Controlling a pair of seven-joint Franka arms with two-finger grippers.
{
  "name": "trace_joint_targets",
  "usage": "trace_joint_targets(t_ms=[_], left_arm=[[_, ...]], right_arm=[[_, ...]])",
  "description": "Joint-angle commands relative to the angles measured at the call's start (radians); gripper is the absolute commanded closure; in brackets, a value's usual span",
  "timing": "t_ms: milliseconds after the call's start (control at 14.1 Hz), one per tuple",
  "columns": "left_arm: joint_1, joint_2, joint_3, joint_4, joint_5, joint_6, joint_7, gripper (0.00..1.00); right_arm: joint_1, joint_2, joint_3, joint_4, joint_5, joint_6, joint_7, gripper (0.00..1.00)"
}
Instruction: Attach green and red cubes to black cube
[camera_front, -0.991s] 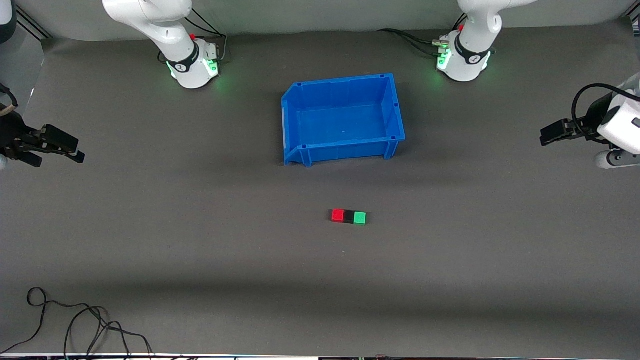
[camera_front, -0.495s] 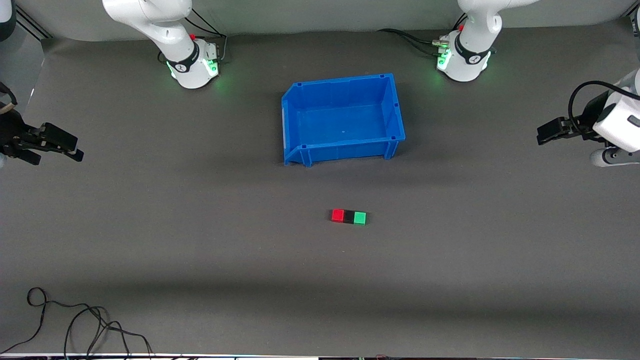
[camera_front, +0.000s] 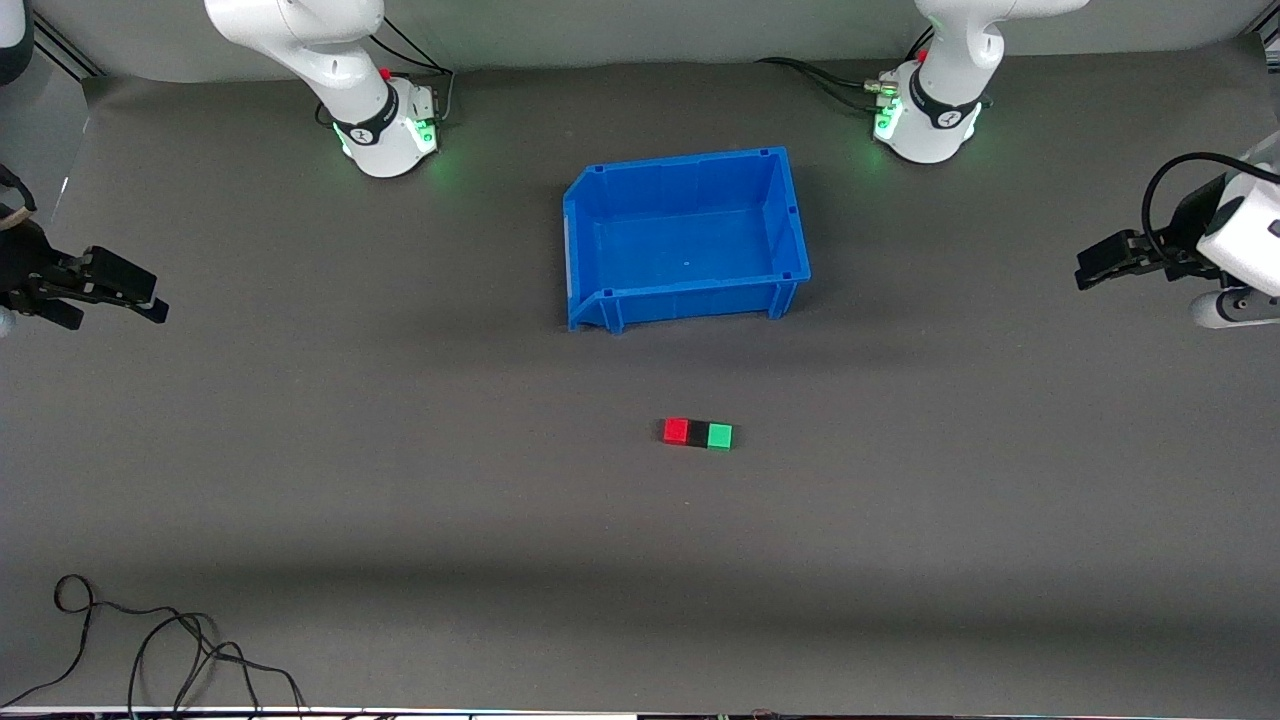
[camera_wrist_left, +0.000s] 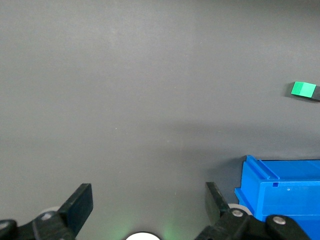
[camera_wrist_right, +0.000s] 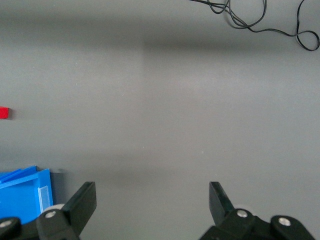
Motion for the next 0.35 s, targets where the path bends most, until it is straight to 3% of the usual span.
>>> trace_joint_targets(t_ms=[0,283], left_arm=[[-0.023,-0.007,0.011,-0.015,-0.008,0.022,0.012,0.00],[-0.022,-0.007,0.011,-0.018,-0.006,0.016,0.012,0.00]], right_arm=[[-0.007,-0.018,0.011,-0.015,-0.025,-0.001,0.024,0.00],[-0.007,-0.018,0.011,-0.015,-0.025,-0.001,0.023,0.00]])
